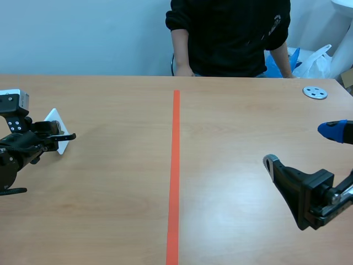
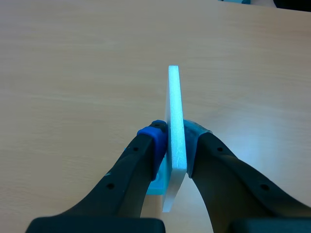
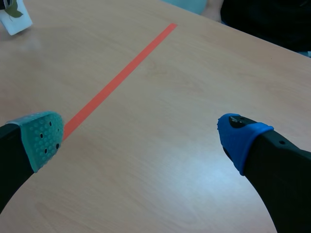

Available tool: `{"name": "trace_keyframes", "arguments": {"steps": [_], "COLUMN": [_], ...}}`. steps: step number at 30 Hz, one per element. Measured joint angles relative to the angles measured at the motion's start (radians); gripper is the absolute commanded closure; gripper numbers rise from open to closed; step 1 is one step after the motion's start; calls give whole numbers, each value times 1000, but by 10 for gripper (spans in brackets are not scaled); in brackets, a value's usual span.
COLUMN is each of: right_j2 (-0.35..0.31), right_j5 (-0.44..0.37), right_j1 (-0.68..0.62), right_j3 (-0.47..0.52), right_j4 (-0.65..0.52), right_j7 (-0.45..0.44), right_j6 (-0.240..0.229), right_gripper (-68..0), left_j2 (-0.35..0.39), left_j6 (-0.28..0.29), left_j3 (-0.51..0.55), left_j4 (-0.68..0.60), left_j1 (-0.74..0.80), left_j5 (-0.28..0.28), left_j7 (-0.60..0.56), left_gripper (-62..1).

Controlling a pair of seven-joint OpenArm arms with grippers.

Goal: Sort the leaf by its shape. The table is split by an orange tape line. A compound leaf with several leaflets goes to the left side, a simple leaf with one blade goes to the right side. Return to the home posture when a red brick is placed on the table.

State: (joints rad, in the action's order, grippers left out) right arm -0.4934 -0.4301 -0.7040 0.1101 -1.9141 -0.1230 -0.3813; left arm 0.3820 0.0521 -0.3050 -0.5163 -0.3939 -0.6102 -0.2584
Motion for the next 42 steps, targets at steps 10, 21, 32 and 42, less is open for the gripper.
{"name": "trace_keyframes", "arguments": {"steps": [10,21,32,42], "right_j2": [0,0,0,0], "right_j5": [0,0,0,-16], "right_j1": [0,0,0,0], "right_j3": [0,0,0,0], "right_j4": [0,0,0,0], "right_j7": [0,1,8,12], "right_j6": [0,0,0,-8], "right_gripper": [-679,-679,-679,-679], "left_j2": [0,0,61,81], "left_j6": [0,-18,58,190], "left_j3": [0,5,54,54], "left_j4": [0,-3,-328,-857], "left_j1": [6,43,132,439], "left_j5": [0,2,31,161], "left_j7": [-8,-166,-58,80], "left_gripper": [-140,-433,-532,-623]}}
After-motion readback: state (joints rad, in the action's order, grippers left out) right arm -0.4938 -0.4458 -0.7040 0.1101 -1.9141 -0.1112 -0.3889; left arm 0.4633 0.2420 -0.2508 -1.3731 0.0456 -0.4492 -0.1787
